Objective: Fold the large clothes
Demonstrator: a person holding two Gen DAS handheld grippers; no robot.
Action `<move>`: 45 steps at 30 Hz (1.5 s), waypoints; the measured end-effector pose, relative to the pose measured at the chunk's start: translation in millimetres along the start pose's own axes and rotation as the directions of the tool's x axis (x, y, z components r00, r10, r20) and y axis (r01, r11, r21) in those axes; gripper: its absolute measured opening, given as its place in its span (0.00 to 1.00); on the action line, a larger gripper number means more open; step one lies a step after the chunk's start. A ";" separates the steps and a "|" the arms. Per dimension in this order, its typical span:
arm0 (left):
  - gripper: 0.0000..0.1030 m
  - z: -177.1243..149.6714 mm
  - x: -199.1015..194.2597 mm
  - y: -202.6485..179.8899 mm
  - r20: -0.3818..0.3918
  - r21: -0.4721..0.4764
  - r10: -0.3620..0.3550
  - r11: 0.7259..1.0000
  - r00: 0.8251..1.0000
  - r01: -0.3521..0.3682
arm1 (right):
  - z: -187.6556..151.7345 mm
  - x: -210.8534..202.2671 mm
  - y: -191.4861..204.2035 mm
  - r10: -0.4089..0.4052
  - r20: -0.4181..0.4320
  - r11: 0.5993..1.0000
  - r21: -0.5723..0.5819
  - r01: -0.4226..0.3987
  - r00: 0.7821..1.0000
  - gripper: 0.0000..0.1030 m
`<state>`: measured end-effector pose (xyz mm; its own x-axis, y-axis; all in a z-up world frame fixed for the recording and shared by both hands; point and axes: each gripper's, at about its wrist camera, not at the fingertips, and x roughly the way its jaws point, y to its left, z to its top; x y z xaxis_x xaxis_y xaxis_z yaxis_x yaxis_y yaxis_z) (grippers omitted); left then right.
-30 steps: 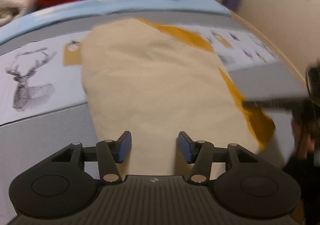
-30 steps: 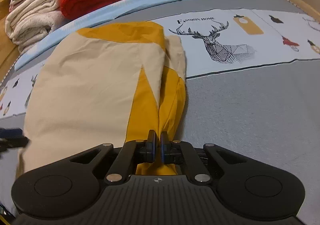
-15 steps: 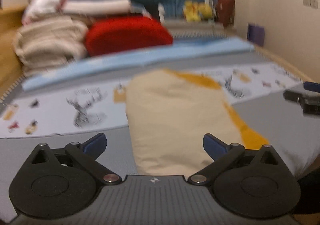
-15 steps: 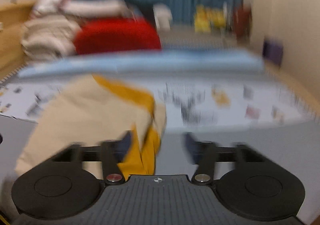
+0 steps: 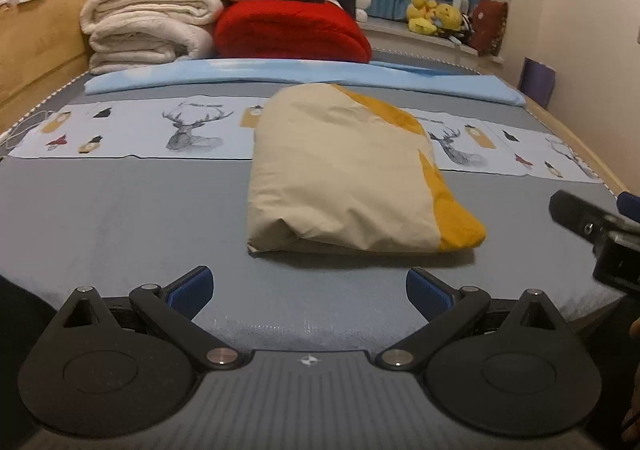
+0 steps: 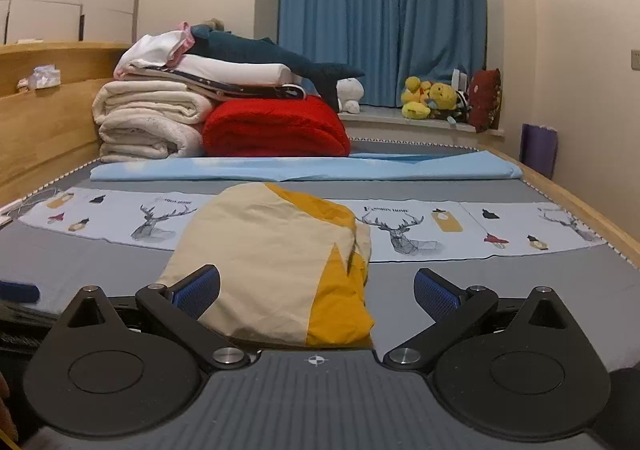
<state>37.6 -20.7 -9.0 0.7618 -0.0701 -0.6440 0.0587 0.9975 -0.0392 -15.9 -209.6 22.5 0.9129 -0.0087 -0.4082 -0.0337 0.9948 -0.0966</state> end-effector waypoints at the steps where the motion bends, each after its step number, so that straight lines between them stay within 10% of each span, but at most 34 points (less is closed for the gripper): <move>1: 1.00 0.7 0.4 -1.5 0.013 0.019 0.011 1.000 1.000 -0.011 | -1.4 0.4 0.5 -0.001 -0.007 1.000 -0.002 0.001 1.000 0.99; 45: 0.99 -0.2 27.1 -6.2 -0.015 0.004 0.019 1.000 1.000 -0.019 | -15.1 23.2 22.7 0.047 -0.112 0.999 0.000 -0.047 0.993 0.99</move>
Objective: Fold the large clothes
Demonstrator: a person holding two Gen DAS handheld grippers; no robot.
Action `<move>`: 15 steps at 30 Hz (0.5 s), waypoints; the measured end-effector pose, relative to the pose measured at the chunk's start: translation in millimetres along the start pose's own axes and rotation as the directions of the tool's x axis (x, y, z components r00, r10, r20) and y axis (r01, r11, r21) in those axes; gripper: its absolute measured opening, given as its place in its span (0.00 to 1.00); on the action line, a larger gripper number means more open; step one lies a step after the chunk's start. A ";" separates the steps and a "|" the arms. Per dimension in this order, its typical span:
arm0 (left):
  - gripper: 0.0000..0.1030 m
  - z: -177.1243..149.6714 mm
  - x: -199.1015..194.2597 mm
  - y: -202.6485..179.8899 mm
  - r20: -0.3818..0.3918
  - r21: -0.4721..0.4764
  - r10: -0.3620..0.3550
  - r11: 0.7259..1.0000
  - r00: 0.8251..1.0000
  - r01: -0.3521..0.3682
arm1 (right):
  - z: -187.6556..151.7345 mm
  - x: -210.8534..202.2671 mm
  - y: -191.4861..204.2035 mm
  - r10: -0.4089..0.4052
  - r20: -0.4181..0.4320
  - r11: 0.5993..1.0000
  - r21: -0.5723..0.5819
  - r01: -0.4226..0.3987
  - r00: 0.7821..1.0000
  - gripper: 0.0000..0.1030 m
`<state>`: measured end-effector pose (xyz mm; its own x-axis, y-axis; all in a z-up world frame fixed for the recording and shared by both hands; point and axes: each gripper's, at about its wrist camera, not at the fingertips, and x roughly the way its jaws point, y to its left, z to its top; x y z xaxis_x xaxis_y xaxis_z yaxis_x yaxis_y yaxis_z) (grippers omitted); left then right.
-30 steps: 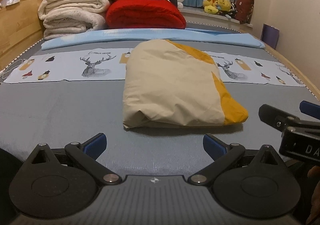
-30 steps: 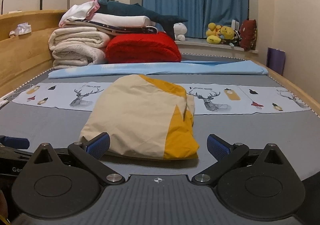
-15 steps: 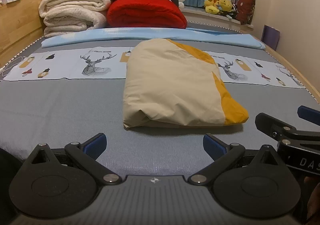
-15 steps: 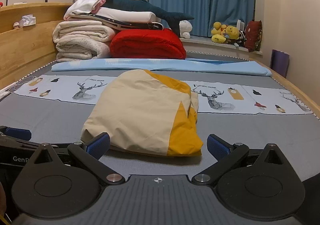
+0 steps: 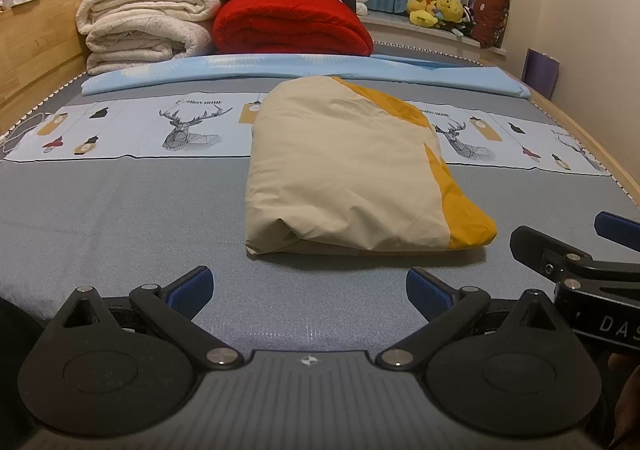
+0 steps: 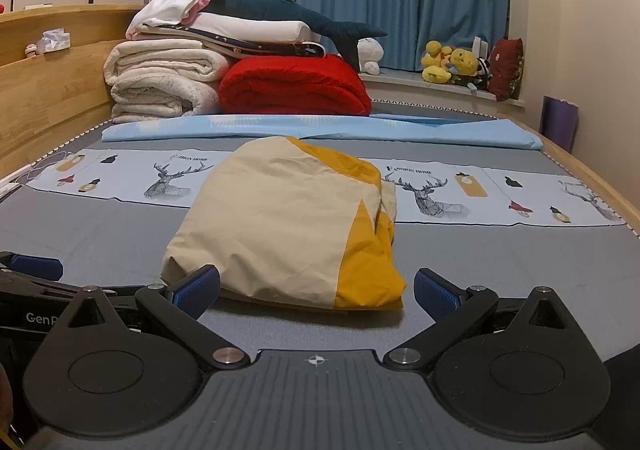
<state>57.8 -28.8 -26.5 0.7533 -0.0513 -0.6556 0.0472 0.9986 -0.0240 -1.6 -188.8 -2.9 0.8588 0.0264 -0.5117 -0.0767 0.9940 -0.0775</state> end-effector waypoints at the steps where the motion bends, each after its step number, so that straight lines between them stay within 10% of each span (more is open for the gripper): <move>1: 0.99 0.0 0.2 0.0 0.000 0.000 0.000 1.000 1.000 0.000 | -0.1 0.1 -0.3 0.000 0.000 1.000 0.000 0.000 1.000 0.99; 15: 0.99 0.1 0.6 0.0 0.000 0.002 -0.001 1.000 1.000 0.001 | -1.9 0.5 0.2 0.002 -0.006 1.000 0.004 -0.002 1.000 0.99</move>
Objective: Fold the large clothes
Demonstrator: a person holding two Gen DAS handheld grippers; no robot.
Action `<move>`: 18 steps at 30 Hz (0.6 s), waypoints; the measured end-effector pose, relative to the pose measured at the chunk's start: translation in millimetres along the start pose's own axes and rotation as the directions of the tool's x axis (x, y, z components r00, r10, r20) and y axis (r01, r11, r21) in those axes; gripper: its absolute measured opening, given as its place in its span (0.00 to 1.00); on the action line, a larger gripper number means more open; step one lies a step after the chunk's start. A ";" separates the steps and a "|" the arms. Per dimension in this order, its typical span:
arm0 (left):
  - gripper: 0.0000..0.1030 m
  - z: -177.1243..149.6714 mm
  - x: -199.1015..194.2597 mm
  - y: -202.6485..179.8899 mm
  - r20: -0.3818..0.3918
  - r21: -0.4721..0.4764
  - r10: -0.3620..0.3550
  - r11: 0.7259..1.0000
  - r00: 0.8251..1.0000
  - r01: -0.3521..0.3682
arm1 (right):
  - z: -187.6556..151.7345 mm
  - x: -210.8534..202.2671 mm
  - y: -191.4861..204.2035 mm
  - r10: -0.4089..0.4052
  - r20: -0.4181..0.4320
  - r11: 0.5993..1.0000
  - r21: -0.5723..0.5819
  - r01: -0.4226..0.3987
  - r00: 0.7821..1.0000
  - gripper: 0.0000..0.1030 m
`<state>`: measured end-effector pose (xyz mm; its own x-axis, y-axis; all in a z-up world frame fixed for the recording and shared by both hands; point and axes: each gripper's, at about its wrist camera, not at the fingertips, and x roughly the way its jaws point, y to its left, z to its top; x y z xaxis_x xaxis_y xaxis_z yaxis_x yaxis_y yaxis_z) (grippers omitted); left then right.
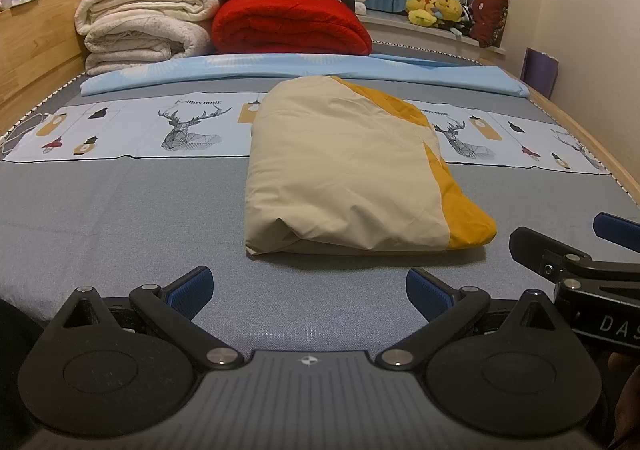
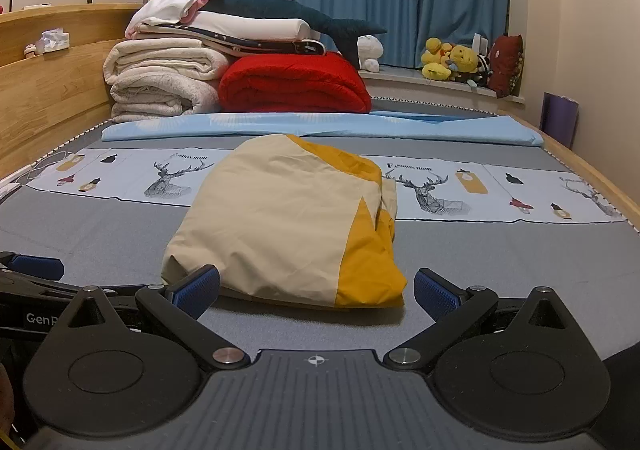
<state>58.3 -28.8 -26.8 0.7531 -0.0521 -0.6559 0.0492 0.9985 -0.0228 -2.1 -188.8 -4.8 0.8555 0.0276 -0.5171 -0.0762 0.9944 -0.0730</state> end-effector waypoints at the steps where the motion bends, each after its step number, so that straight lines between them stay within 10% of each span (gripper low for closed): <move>1: 0.99 0.0 0.2 -0.1 0.000 0.000 0.000 1.000 1.000 0.000 | 0.1 0.0 0.2 0.000 0.000 1.000 0.000 0.000 1.000 0.99; 18: 0.99 0.1 -0.1 -1.1 0.000 0.001 0.001 1.000 1.000 -0.001 | -1.3 0.5 1.1 0.000 -0.004 1.000 0.002 0.000 1.000 0.99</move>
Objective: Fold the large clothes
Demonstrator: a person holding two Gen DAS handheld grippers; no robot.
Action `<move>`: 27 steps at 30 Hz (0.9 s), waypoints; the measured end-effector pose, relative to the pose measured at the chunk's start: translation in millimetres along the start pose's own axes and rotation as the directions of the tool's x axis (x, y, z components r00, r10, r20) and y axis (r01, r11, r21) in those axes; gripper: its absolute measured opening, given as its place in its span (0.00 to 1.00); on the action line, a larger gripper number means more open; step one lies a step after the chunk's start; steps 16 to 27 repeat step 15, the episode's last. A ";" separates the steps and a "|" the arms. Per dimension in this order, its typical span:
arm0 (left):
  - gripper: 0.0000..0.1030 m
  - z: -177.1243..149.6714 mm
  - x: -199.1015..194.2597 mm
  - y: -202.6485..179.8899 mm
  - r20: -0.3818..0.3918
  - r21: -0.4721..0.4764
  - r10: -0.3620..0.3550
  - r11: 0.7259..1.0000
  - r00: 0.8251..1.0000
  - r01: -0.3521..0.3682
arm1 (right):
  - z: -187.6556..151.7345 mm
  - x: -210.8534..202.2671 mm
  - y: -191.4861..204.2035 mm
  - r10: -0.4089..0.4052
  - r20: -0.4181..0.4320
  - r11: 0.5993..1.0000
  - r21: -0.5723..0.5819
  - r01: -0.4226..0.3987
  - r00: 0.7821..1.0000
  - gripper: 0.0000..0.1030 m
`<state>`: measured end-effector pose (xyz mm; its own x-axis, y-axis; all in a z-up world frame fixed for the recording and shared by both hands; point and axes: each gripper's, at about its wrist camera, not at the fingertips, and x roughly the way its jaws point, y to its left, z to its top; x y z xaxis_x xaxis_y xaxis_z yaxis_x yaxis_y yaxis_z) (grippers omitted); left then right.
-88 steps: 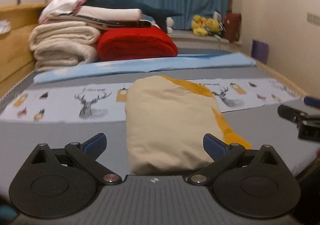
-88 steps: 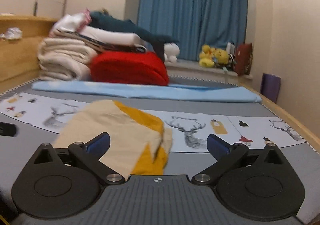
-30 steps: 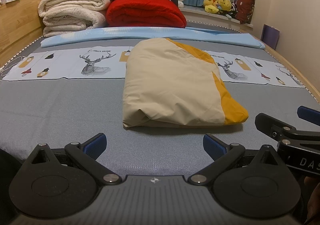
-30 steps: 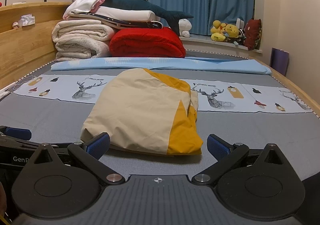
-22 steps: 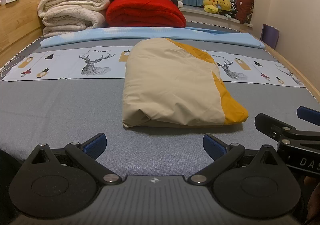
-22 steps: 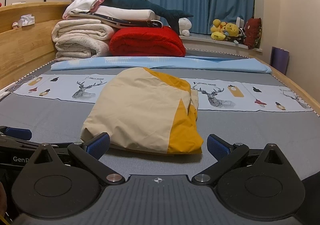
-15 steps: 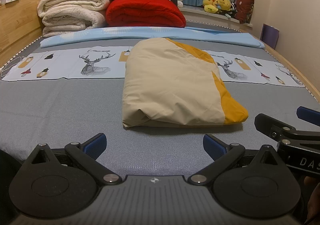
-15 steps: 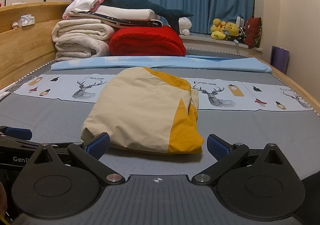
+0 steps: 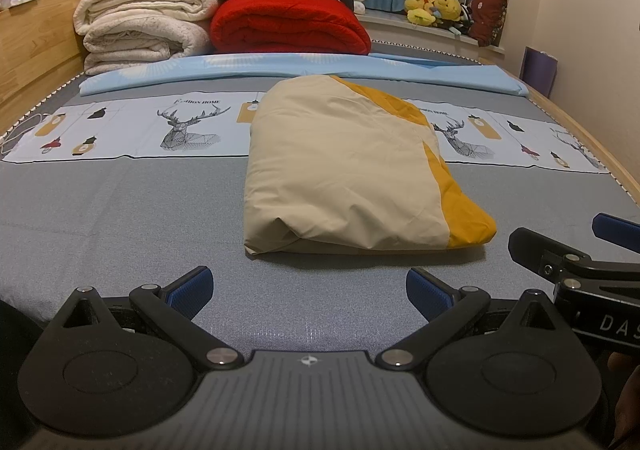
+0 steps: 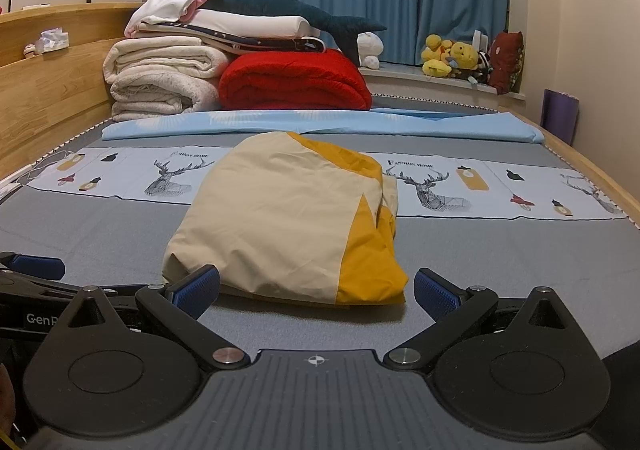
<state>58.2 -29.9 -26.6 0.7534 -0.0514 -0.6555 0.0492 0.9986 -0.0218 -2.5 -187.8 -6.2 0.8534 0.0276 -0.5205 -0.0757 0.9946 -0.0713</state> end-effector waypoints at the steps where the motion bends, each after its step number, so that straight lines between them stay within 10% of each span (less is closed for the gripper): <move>1: 0.99 0.0 0.2 0.0 0.000 0.000 0.000 1.000 1.000 0.000 | -0.3 -0.1 0.2 0.000 0.000 1.000 0.000 0.000 1.000 0.99; 27: 0.99 -0.7 2.2 1.9 -0.001 0.007 -0.007 1.000 1.000 0.007 | -1.1 -0.1 1.1 0.000 -0.002 1.000 0.000 0.000 1.000 0.99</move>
